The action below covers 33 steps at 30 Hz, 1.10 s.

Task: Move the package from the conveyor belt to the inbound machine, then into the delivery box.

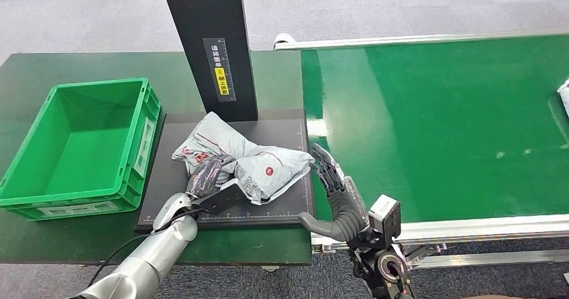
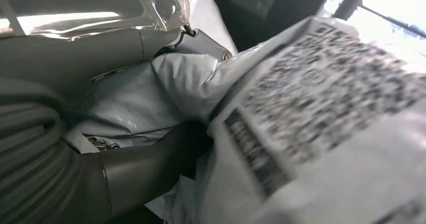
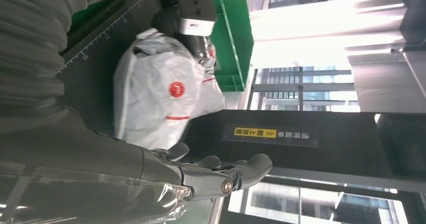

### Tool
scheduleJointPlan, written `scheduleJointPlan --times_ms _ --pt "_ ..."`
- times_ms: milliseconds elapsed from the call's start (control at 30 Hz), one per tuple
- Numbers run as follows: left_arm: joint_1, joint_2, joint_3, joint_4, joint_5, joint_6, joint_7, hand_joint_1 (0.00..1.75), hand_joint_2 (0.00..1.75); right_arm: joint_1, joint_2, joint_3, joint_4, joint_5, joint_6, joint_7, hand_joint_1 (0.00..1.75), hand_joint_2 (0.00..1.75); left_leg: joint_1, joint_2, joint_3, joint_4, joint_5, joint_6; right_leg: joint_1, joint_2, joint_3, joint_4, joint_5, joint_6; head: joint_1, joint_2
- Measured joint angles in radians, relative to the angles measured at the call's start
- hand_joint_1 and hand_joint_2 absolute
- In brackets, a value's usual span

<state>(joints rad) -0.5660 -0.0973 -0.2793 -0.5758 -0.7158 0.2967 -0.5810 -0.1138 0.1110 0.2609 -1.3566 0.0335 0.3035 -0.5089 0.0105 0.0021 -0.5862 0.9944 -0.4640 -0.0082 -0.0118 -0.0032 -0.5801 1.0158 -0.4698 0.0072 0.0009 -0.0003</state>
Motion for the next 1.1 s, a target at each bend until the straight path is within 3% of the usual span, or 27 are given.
scheduleJointPlan --times_ms 100,167,233,300,367,500,833,967,1100 --pt "0.015 0.004 0.002 -0.033 0.011 0.012 0.001 1.75 1.75 0.005 0.000 -0.001 -0.002 0.001 -0.002 0.000 0.00 1.75 0.000 0.000 -0.001 0.000 0.000 0.000 0.000 0.000 -0.001 0.000 0.000 0.000 0.000 0.000" --pt "0.064 0.037 0.025 -0.206 0.017 0.071 0.031 1.75 1.75 0.020 0.000 -0.008 -0.010 0.007 -0.018 0.000 0.00 1.75 0.000 0.000 -0.002 0.000 0.000 0.000 0.000 0.000 -0.002 0.000 0.000 0.000 0.000 0.000" --pt "0.098 0.080 0.083 -0.404 -0.057 0.203 0.097 1.75 1.75 0.032 0.002 -0.019 -0.015 0.022 -0.046 0.002 0.00 1.75 0.001 0.001 -0.004 0.000 0.000 0.000 0.001 0.001 -0.004 0.000 0.000 0.000 0.000 0.000" --pt "0.064 0.122 0.168 -0.479 -0.152 0.311 0.142 1.75 1.75 0.032 0.006 -0.029 -0.015 0.034 -0.066 0.004 0.00 1.75 0.002 0.003 -0.005 0.000 0.001 -0.001 0.002 0.002 -0.005 0.000 0.001 -0.001 0.000 0.000" --pt "0.004 0.170 0.249 -0.506 -0.176 0.330 0.151 1.75 1.75 0.032 0.010 -0.037 -0.015 0.044 -0.078 0.005 0.00 1.75 0.002 0.003 -0.004 0.000 0.001 -0.001 0.003 0.002 -0.005 0.001 0.001 -0.001 0.000 0.000" --pt "-0.068 0.219 0.350 -0.506 -0.195 0.329 0.151 1.75 1.75 0.030 0.020 -0.047 -0.015 0.056 -0.087 0.007 0.00 1.75 0.003 0.002 -0.004 0.000 0.002 -0.002 0.003 0.002 -0.005 0.001 0.001 -0.001 0.000 0.000" --pt "-0.092 0.232 0.399 -0.488 -0.222 0.343 0.165 1.75 1.75 0.028 0.033 -0.050 -0.015 0.061 -0.088 0.009 0.00 1.75 0.002 0.002 -0.004 0.000 0.001 -0.002 0.002 0.002 -0.005 0.000 0.001 -0.001 0.000 0.000" --pt "-0.170 0.256 0.413 -0.376 -0.271 0.337 0.231 1.75 1.75 0.033 0.037 -0.055 -0.020 0.072 -0.090 0.019 0.00 1.75 0.002 0.003 -0.004 0.000 0.001 -0.002 0.003 0.003 -0.005 0.000 0.001 -0.001 0.000 0.000" --pt "-0.245 0.309 0.444 -0.231 -0.299 0.351 0.246 1.75 1.75 0.056 0.038 -0.058 -0.029 0.083 -0.088 0.020 0.00 1.75 0.003 0.004 -0.004 0.000 0.001 -0.002 0.003 0.004 -0.006 0.001 0.001 -0.001 0.000 0.000"
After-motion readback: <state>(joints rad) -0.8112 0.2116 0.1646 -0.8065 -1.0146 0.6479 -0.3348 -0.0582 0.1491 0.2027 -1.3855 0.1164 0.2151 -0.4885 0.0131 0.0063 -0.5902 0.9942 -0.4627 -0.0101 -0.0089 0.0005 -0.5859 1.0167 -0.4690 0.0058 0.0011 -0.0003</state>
